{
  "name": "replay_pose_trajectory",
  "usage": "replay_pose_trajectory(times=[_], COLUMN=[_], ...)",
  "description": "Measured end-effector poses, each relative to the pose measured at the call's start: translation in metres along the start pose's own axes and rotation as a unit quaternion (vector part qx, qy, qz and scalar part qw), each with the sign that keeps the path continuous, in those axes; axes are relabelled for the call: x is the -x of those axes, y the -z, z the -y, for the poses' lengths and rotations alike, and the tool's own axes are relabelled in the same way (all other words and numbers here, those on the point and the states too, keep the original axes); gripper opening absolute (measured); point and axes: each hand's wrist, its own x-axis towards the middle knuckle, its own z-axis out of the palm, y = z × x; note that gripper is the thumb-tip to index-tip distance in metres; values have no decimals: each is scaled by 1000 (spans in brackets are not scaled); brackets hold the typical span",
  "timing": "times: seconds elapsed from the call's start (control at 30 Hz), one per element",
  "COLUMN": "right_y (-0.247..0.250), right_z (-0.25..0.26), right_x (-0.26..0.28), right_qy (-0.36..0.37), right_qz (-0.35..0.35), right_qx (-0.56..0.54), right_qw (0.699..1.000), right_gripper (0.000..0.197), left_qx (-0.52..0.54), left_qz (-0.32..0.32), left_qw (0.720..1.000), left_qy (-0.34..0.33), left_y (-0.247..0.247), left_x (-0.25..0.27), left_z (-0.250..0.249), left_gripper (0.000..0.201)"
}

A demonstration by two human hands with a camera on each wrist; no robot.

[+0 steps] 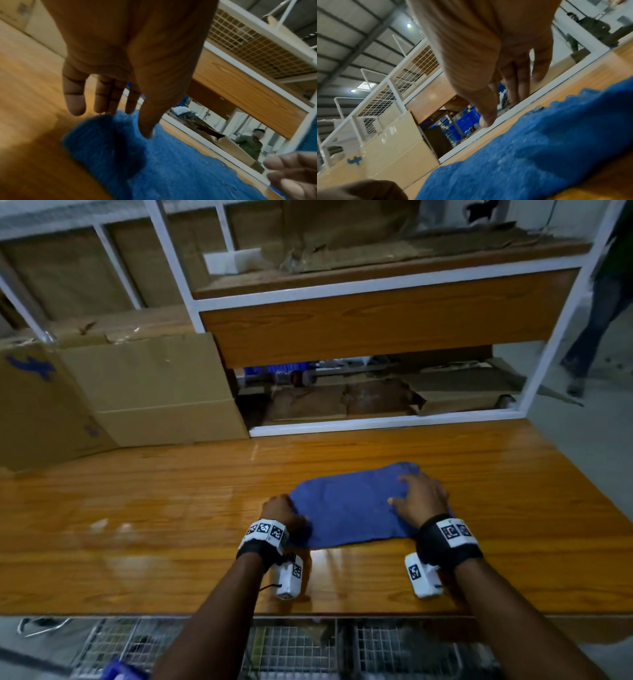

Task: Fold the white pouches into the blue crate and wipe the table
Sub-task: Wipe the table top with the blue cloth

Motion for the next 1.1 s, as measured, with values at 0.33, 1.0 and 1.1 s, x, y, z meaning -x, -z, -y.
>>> replay_pose_trajectory(times=[0.33,1.0,1.1], right_y=[-47,-91,-82], right_z=[77,193,178], right_x=[25,64,50], right_qy=[106,161,74], right_qz=[235,233,165], right_qx=[4,99,-86], right_qw=[966,954,980], right_gripper=[76,17,24], left_qx=[266,503,496], left_qz=[16,19,-26], left_qw=[959,858,864], left_qy=[100,102,85], left_y=[-7,30,29], left_x=[-15,-25,-26], left_z=[38,96,94], left_gripper=[54,17,16])
